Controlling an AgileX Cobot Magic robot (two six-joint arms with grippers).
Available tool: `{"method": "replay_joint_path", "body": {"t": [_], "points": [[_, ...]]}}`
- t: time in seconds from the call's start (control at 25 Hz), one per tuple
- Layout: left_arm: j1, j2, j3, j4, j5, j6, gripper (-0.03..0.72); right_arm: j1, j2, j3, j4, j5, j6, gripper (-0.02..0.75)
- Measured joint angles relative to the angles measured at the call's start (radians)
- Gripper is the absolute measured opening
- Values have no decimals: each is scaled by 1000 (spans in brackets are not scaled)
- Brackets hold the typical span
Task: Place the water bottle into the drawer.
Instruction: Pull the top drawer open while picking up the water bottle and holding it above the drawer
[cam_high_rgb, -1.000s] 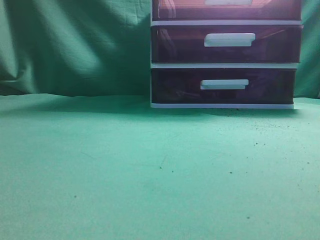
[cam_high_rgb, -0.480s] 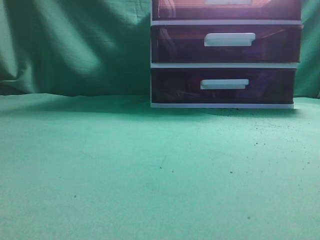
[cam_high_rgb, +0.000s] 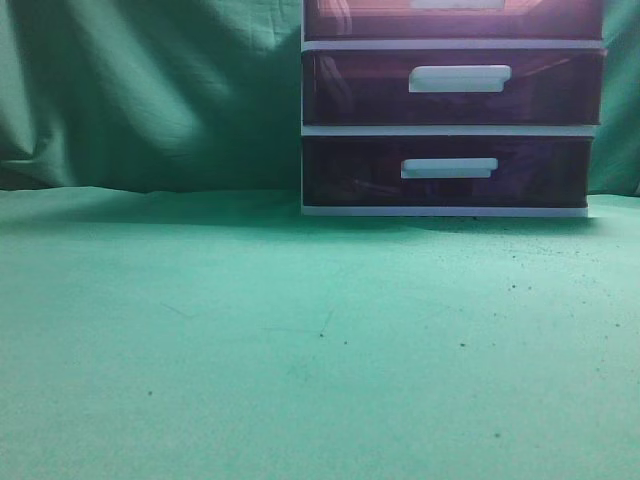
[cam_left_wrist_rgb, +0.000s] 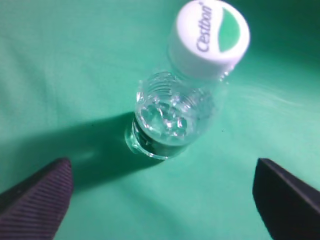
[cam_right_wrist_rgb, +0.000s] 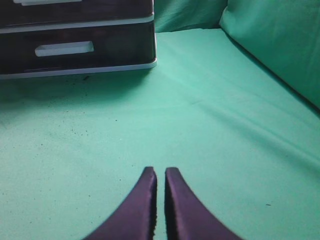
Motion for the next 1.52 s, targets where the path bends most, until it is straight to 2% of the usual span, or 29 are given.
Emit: {"method": "replay_joint_path", "body": {"t": [0.2,0.28,0.4,0.44,0.92,1.16,1.4,1.52], "points": [[0,169,-83,0,0,20,641,0,0,0,0,0,0,50],[0,233,-113,0,-11,29,553,0,0,0,0,0,0,50],[0,304,-151,0,-27,31,556,0,0,0,0,0,0,50],[0,322,-160,0,-37,33,515,0,0,0,0,0,0,50],[0,414,-182,51,-185,44,530,0,0,0,0,0,0,50],[-2,414,-182,53,-213,58,299,0,0,0,0,0,0,50],[-4,410,-182,53,-208,59,295,0,0,0,0,0,0,50],[-35,364,-182,53,-169,59,295,0,0,0,0,0,0,50]]}}
